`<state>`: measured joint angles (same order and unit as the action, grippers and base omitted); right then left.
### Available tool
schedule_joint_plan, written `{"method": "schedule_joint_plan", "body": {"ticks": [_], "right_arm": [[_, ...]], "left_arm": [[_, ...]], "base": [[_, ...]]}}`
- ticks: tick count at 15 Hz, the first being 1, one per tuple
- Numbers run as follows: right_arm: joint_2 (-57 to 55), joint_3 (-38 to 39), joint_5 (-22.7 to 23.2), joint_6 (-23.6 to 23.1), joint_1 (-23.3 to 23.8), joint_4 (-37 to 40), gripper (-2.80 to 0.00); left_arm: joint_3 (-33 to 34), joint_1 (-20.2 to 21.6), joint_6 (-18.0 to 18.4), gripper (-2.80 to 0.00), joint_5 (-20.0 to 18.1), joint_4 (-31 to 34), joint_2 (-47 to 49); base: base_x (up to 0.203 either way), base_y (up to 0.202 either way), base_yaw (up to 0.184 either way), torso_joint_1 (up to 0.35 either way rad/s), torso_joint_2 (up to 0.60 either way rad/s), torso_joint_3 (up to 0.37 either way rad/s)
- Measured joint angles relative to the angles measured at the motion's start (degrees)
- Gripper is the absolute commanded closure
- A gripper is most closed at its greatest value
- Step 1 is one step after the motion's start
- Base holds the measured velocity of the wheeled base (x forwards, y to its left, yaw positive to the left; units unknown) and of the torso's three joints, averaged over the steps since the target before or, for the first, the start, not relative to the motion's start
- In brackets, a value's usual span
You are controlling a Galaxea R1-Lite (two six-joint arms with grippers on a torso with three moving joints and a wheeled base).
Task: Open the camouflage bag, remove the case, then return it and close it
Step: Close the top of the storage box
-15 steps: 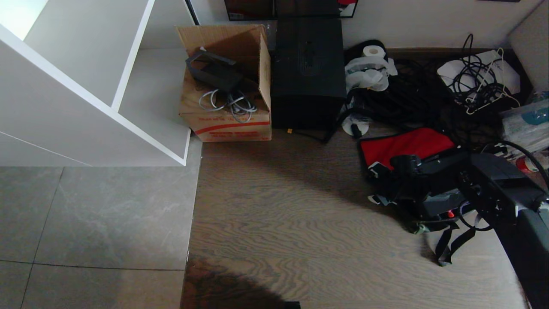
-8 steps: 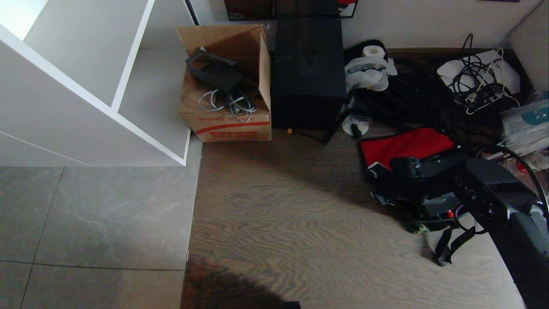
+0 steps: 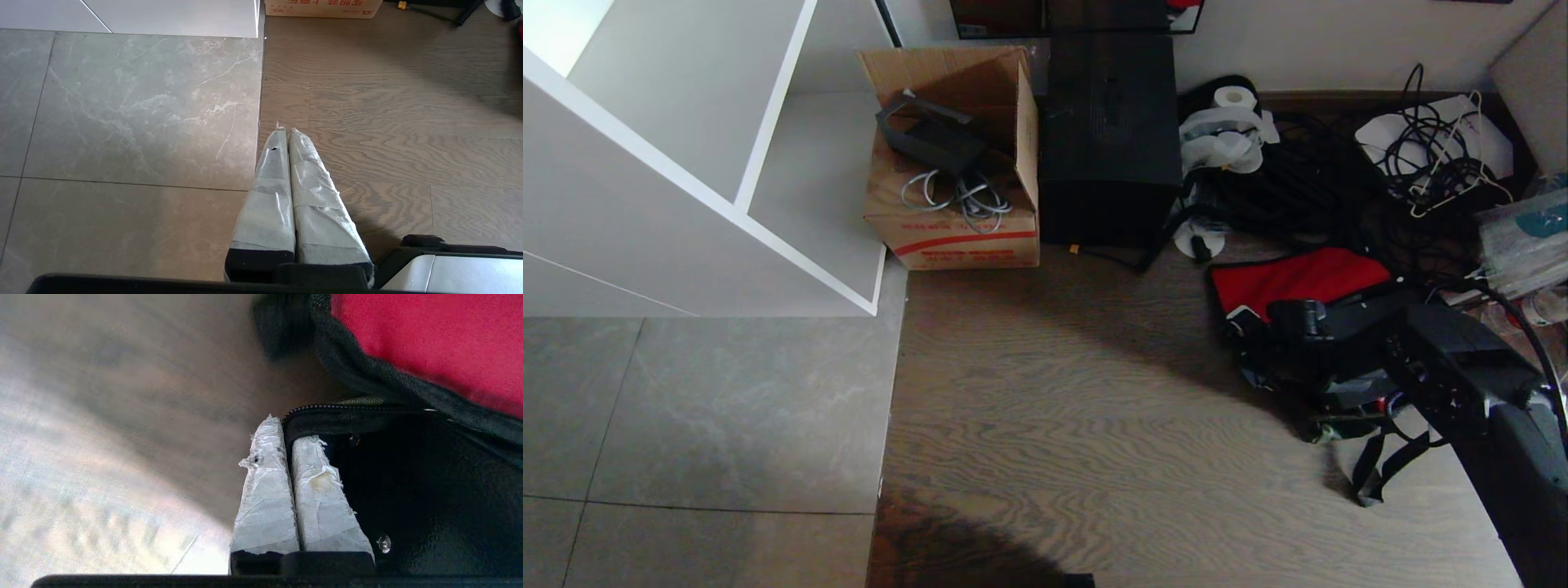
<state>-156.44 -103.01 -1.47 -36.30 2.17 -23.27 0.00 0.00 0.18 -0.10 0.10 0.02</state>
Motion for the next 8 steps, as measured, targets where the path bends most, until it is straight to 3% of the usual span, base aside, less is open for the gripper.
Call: {"method": "schedule_joint_plan", "body": {"ticks": [4, 8], "right_arm": [[5.17, 7.56, 0.81, -1.93, 0.46, -2.47, 0.00], [14.41, 16.55, 4.43, -2.26, 0.36, -2.12, 0.00]], "left_arm": [[0.00, 0.00, 0.00, 0.00, 0.02, 0.04, 0.00], [0.00, 0.01, 0.00, 0.00, 0.00, 0.04, 0.00]], "base": [[0.000, 0.000, 0.000, 0.000, 0.00, 0.000], [0.000, 0.000, 0.000, 0.000, 0.00, 0.000]]}}
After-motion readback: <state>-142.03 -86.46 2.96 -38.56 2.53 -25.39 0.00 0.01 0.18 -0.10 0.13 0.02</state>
